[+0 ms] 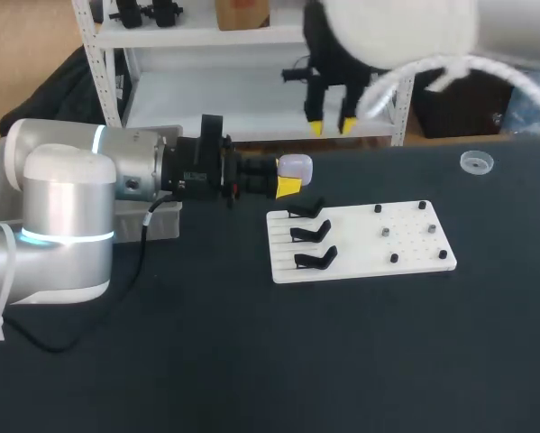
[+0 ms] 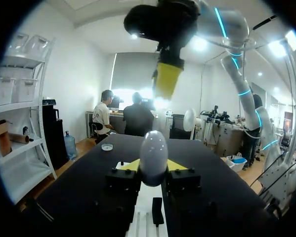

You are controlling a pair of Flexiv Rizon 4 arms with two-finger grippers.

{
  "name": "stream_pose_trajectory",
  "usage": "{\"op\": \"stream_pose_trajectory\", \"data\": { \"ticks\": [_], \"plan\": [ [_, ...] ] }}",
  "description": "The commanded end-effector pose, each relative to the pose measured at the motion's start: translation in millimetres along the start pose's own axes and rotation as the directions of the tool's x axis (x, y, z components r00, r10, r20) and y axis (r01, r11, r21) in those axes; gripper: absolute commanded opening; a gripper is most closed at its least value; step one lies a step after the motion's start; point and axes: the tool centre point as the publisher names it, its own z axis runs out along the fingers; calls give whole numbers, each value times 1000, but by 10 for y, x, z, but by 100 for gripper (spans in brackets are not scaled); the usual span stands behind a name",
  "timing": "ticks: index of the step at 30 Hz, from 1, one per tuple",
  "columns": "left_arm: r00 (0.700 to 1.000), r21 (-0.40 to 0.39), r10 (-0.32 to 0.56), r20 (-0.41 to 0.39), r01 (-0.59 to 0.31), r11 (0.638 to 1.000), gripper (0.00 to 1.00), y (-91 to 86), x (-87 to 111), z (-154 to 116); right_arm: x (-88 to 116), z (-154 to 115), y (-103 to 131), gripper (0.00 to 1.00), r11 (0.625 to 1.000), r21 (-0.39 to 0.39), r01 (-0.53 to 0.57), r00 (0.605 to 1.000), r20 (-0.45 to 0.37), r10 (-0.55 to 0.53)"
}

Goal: Pick up each earbud case from the left stands, insert the matching earbuds, close the lid, and place the case in the box.

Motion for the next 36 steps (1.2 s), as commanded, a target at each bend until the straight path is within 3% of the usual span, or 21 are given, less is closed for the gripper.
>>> {"op": "stream_pose_trajectory", "data": {
  "ticks": [1,6,7,8,9,15,24,29,33,36],
  "plan": [
    [1000,1,1,1,-1,1000,0,5,4,-2,471,157,-81,42,1000,-11,-13,972,235,15],
    [1000,-7,15,4,-15,1000,0,8,-34,-43,740,358,-136,47,998,-29,-47,972,230,53],
    [1000,-8,22,5,-22,1000,0,11,-52,-67,773,377,-151,56,998,-32,-53,972,228,59],
    [999,-11,29,13,-29,1000,0,15,-70,-98,809,385,-162,82,998,-37,-52,971,233,59],
    [999,-12,35,29,-34,999,0,25,-88,-144,835,385,-173,100,997,-41,-60,970,235,68],
    [996,-65,86,6,-85,994,0,76,-223,-536,835,385,-173,100,997,-41,-60,970,235,68],
    [985,-266,149,-85,-167,949,0,337,-174,-1682,835,385,-173,100,997,-41,-60,970,235,68],
    [982,-313,143,-121,-175,934,0,539,0,-2160,835,385,-173,100,997,-41,-60,970,235,68],
    [981,-368,111,-159,-163,915,0,799,282,-2530,835,385,-173,100,997,-41,-60,970,235,68],
    [970,-390,76,-231,-164,906,0,976,483,-2697,835,385,-173,100,997,-41,-60,970,235,68]
  ]
}}
